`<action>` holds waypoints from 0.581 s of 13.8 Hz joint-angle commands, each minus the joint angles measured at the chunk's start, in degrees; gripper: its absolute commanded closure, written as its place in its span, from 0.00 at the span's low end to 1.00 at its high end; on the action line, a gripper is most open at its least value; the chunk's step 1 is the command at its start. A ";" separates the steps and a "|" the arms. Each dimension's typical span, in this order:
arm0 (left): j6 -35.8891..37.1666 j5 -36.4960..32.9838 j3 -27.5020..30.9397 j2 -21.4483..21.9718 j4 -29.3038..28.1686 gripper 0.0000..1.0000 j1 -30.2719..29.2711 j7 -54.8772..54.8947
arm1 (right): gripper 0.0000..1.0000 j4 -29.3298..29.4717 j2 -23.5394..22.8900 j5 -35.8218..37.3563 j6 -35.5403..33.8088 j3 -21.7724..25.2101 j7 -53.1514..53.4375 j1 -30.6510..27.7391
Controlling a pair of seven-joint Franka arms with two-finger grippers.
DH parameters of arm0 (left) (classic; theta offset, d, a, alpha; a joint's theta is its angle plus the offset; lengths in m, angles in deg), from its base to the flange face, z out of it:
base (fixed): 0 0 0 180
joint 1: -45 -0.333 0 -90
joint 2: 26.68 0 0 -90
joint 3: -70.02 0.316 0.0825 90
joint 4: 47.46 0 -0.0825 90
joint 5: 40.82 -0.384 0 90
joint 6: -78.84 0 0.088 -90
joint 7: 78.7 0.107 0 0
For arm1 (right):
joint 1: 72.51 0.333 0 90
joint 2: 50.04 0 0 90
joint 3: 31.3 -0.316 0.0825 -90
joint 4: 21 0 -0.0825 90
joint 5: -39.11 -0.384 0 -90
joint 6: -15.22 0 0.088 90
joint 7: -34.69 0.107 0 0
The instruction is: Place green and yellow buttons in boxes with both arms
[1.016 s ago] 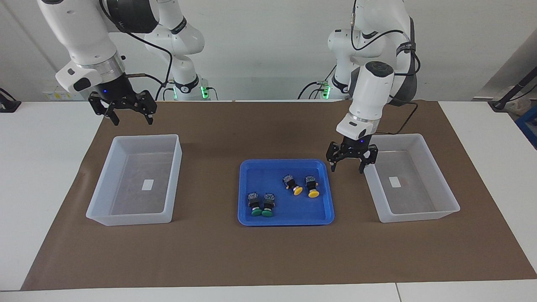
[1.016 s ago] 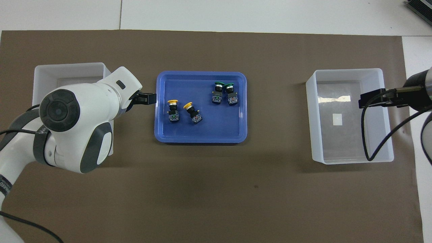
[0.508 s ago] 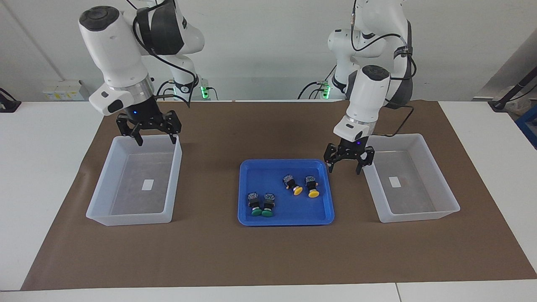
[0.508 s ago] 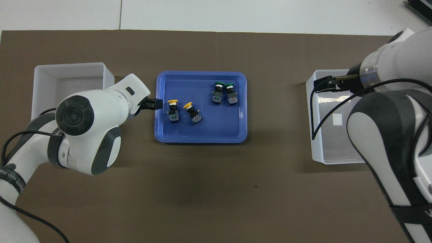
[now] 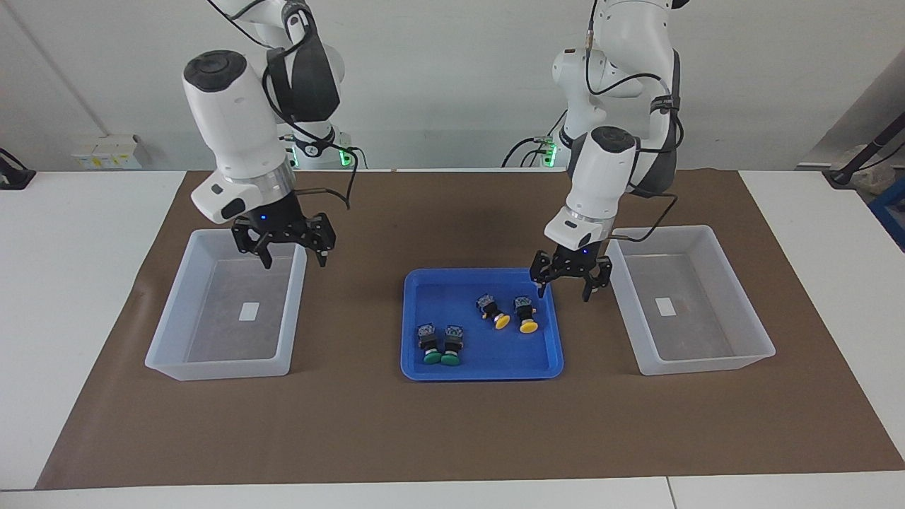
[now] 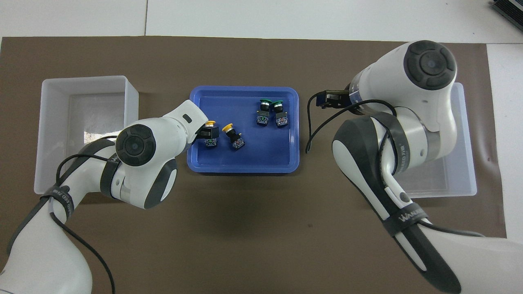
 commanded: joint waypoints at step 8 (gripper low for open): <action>-9.28 -0.64 0.99 -4.80 -0.35 0.00 3.06 -6.62 | 0.00 13.41 -15.88 1.38 1.53 -0.25 16.51 8.12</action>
